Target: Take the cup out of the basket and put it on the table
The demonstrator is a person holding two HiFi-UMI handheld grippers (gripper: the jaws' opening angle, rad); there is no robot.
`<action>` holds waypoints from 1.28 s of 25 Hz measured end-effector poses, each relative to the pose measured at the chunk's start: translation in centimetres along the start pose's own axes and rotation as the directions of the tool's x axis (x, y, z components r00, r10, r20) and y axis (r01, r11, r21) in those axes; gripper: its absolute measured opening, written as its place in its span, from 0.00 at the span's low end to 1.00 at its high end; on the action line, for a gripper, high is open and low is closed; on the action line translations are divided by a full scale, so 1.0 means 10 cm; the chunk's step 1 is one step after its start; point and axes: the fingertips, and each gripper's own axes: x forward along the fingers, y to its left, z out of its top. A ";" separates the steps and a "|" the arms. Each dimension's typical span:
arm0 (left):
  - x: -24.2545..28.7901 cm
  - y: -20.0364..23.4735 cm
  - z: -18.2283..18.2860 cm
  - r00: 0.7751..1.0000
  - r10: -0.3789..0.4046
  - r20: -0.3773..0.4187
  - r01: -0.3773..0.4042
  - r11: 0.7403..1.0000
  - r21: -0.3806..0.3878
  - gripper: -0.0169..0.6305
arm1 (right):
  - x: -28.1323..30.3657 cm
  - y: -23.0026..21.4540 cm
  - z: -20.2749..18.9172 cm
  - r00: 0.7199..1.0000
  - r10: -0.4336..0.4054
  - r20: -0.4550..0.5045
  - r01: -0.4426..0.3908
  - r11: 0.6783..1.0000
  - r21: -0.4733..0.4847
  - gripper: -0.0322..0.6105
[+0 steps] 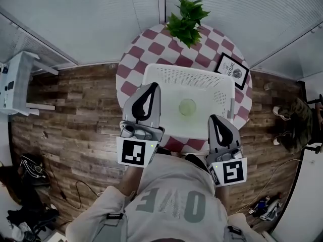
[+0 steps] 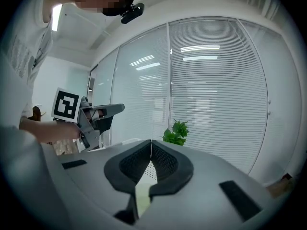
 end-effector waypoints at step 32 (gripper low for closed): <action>0.72 0.09 -0.64 0.988 0.082 -0.132 -0.079 0.996 0.028 0.03 | 1.07 -0.68 -0.24 0.992 0.103 -0.071 -0.092 0.986 0.141 0.17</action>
